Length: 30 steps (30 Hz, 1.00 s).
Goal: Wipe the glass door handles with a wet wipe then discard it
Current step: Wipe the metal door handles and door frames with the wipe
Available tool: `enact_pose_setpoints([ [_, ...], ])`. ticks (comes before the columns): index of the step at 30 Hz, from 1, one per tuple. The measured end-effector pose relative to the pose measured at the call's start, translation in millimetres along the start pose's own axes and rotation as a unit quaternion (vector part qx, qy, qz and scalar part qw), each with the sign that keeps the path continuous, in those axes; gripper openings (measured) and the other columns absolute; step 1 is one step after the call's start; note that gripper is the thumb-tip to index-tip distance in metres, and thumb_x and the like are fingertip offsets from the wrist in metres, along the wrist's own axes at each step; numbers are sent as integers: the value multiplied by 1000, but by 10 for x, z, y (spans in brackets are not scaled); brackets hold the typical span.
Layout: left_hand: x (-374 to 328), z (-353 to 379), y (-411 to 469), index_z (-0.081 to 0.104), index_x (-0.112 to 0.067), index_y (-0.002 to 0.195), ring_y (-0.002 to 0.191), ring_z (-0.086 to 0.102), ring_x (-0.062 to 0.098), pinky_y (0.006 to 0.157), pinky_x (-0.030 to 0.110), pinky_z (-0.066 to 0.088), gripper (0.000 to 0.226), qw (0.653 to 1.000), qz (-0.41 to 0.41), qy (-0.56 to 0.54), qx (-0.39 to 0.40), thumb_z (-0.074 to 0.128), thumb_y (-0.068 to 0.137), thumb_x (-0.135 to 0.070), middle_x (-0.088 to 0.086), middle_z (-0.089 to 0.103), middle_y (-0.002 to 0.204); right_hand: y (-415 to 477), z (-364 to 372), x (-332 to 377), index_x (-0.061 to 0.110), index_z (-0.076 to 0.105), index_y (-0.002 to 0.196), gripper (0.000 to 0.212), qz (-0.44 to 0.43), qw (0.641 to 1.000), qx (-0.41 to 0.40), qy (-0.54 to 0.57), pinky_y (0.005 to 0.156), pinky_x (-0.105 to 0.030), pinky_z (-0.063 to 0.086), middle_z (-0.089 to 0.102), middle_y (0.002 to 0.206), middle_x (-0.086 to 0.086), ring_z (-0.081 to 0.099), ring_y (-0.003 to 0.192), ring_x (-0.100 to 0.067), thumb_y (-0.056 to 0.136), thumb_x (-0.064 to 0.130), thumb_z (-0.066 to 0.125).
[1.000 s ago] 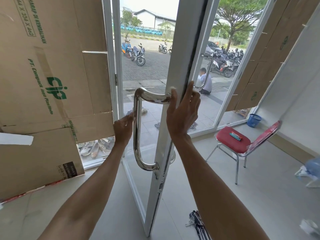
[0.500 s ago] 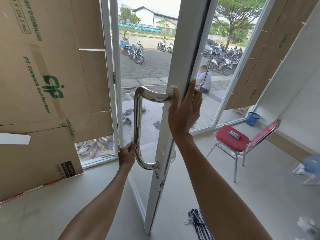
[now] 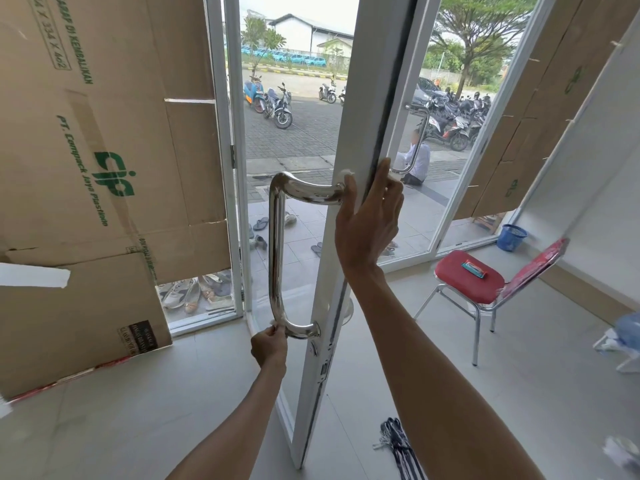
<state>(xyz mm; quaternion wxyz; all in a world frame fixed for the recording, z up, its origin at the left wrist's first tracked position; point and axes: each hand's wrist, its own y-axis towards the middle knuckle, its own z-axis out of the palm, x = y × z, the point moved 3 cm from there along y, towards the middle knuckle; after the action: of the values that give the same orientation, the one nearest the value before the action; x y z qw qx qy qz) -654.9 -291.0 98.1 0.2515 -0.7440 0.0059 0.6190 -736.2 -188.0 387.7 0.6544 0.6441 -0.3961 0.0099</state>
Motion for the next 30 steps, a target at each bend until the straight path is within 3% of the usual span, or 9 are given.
enact_pose_setpoints([
  [4, -29, 22, -370, 74, 2, 83, 83, 68, 44, 67, 39, 48, 31, 984, 112, 115, -71, 58, 97, -21, 25, 73, 86, -7, -4, 15, 7, 48, 138, 54, 0, 1000, 1, 6, 72, -37, 53, 59, 115, -12, 56, 108, -26, 95, 39, 58],
  [6, 20, 81, -553, 71, -3, 104, 90, 67, 45, 70, 40, 50, 19, 968, 161, 177, -72, 56, 96, -12, 23, 73, 97, -12, 2, 16, 6, 49, 138, 55, 2, 1000, 5, 8, 74, -38, 53, 59, 115, -13, 56, 107, -26, 95, 39, 58],
  [9, 204, 189, -674, 57, -7, 136, 104, 67, 41, 83, 45, 55, 43, 953, 212, 213, -32, 51, 94, 2, 19, 67, 124, -18, 5, 19, 6, 49, 138, 56, 0, 1000, 16, 13, 71, -40, 55, 58, 112, -13, 57, 105, -26, 94, 40, 58],
  [14, 433, 212, -694, 40, -6, 149, 120, 61, 32, 90, 44, 58, 79, 886, 332, 324, -1, 58, 77, 19, 13, 46, 150, -17, -9, 39, 5, 51, 136, 55, -4, 1000, 12, 11, 69, -34, 53, 59, 111, -14, 57, 103, -25, 94, 40, 57],
  [19, 466, 217, -773, 56, -2, 137, 129, 56, 27, 104, 49, 44, 103, 762, 414, 492, 74, 89, 40, 4, 11, 52, 146, -38, -8, 65, 6, 50, 137, 56, 1, 1000, 13, 7, 66, -34, 51, 58, 111, -13, 56, 103, -25, 95, 42, 55],
  [21, 467, 213, -762, 55, -1, 138, 134, 52, 25, 111, 52, 36, 105, 723, 409, 551, 86, 91, 39, -4, 12, 48, 149, -40, -11, 72, 6, 50, 137, 56, -1, 1000, 16, 11, 67, -33, 52, 58, 111, -13, 57, 102, -25, 95, 41, 56],
  [23, 470, 180, -766, 36, -2, 150, 148, 28, 24, 120, 58, 10, 104, 694, 411, 586, 81, 83, 58, -6, 12, 23, 161, -37, -14, 71, 5, 50, 137, 56, -5, 1000, 18, 12, 68, -34, 52, 58, 111, -13, 57, 102, -25, 94, 41, 56],
  [26, 488, 171, -757, -6, -7, 155, 152, -6, 24, 113, 58, -24, 101, 686, 398, 605, 67, 63, 81, -5, 8, -16, 161, -36, -17, 69, 5, 50, 137, 56, -10, 1000, 22, 10, 69, -34, 52, 59, 111, -13, 57, 102, -25, 94, 41, 57],
  [30, 391, 148, -758, -4, -7, 156, 153, 6, 27, 110, 58, -29, 107, 695, 378, 607, 70, 71, 79, -16, 7, -4, 165, -45, -20, 87, 4, 50, 136, 55, -11, 1000, 21, 13, 67, -33, 52, 59, 110, -13, 58, 101, -26, 94, 39, 57],
])
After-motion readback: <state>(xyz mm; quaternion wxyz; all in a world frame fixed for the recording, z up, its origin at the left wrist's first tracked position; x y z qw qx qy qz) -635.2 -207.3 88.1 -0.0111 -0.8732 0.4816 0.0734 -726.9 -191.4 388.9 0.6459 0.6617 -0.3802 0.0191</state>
